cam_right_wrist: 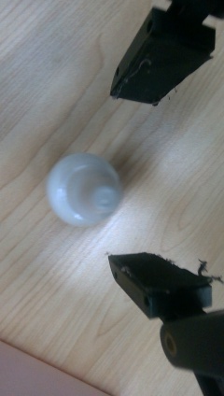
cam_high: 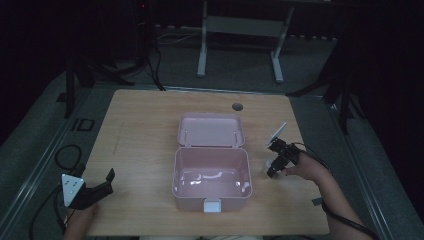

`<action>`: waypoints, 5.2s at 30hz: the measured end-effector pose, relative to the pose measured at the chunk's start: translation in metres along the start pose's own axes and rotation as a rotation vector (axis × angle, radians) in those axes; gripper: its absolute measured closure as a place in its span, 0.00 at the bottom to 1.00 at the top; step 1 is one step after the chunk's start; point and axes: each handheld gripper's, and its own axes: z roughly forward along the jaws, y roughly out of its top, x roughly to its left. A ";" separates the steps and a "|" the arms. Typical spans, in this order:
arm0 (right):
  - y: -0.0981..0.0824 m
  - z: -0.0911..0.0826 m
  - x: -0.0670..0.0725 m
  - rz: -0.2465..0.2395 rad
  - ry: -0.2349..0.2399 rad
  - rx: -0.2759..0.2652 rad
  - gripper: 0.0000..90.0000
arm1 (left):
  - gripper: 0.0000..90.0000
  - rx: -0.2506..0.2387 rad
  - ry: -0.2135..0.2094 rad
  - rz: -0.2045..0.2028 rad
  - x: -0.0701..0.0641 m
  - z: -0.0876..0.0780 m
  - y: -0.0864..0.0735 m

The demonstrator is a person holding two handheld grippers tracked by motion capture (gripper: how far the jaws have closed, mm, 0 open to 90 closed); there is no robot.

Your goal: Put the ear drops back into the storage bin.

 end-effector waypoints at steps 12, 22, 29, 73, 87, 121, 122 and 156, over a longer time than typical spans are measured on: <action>0.021 0.013 0.004 -0.034 -0.005 0.053 0.28 | 0.02 0.002 -0.002 0.002 0.000 0.000 0.000; 0.029 0.018 0.005 -0.058 -0.027 0.087 0.45 | 0.02 0.000 0.000 0.006 -0.001 0.000 0.000; 0.033 0.022 0.009 -0.100 -0.023 0.114 0.65 | 0.02 0.001 0.000 0.007 -0.001 0.000 0.000; -0.026 0.003 0.061 -0.832 -0.091 0.123 0.66 | 0.02 0.005 0.003 0.009 -0.001 0.001 0.000; -0.029 0.003 0.071 -0.872 -0.087 0.165 0.66 | 0.02 0.007 0.007 0.010 -0.002 0.001 0.000; -0.020 -0.064 0.097 -0.888 -0.102 0.155 0.66 | 0.02 0.004 0.006 0.008 -0.001 0.000 0.000; -0.019 -0.066 0.098 -0.884 -0.104 0.155 0.66 | 0.02 0.005 0.006 0.008 -0.001 0.000 0.000; 0.015 -0.114 0.140 -0.903 -0.136 0.142 0.66 | 0.02 0.004 0.007 0.006 -0.001 0.000 0.000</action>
